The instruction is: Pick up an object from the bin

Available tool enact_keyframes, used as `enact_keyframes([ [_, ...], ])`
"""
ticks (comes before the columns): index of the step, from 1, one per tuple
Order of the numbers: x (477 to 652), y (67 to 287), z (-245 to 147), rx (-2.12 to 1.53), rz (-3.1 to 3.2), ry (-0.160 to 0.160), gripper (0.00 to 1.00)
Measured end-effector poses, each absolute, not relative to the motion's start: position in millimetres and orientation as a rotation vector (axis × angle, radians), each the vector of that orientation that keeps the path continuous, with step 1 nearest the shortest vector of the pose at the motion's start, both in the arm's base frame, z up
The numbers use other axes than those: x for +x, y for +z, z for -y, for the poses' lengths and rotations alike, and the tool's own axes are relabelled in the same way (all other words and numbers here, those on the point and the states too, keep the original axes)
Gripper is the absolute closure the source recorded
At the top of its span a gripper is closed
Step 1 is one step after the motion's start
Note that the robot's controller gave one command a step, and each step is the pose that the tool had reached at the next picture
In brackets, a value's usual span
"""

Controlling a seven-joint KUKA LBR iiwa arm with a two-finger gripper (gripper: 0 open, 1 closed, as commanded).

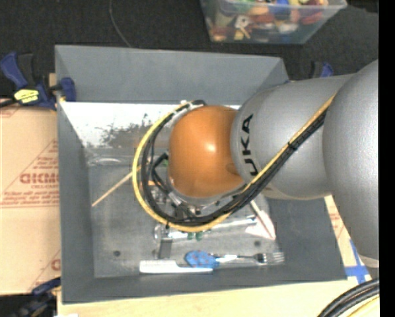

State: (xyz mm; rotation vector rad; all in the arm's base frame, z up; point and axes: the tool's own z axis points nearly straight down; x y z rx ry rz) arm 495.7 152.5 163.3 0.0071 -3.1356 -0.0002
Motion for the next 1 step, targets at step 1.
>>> enact_keyframes([
  [1,497.6,167.7,-151.6,-0.002,3.143,-0.002,0.00],
])
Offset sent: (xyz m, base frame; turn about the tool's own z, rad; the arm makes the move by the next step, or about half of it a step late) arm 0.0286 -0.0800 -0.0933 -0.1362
